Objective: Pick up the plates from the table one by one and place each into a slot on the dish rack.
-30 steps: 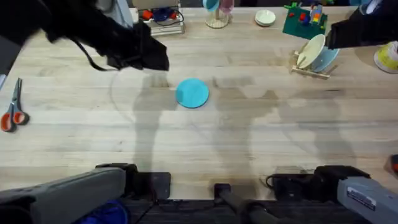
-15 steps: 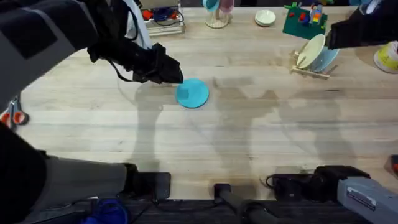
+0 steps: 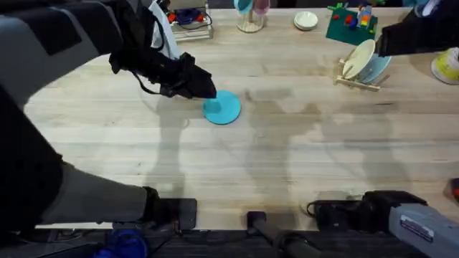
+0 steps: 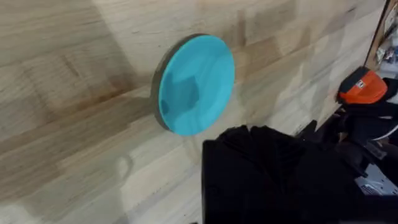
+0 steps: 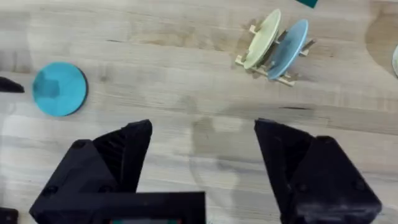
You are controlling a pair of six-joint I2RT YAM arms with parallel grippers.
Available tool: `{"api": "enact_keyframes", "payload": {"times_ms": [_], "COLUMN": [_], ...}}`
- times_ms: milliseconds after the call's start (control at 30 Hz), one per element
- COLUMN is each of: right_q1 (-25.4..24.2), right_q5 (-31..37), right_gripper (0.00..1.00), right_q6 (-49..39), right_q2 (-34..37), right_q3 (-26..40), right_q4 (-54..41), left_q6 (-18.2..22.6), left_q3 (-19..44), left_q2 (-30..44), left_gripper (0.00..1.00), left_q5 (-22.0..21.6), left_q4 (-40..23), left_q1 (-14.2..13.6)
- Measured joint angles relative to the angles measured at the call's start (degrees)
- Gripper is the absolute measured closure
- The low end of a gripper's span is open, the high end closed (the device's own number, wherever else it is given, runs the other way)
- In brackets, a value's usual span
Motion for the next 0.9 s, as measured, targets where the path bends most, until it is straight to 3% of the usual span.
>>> {"api": "enact_keyframes", "payload": {"times_ms": [300, 700, 900], "right_q1": [0.0, 0.0, 0.0], "right_q5": [0.0, 0.0, 0.0], "right_gripper": [0.007, 0.007, 0.007], "right_q6": [0.0, 0.0, 0.0], "right_q2": [0.0, 0.0, 0.0], "right_q3": [0.0, 0.0, 0.0], "right_q4": [-0.02, 0.0, 0.0], "left_q6": [0.82, 2.51, 2.53], "left_q3": [0.0, 0.0, 0.55], "left_q2": [1.3, 14.96, 16.92], "left_gripper": [0.959, 0.959, 0.959], "left_q5": [0.0, -1.04, 1.27], "left_q4": [0.15, 5.09, 5.13], "left_q1": [0.0, 0.0, 0.37]}}
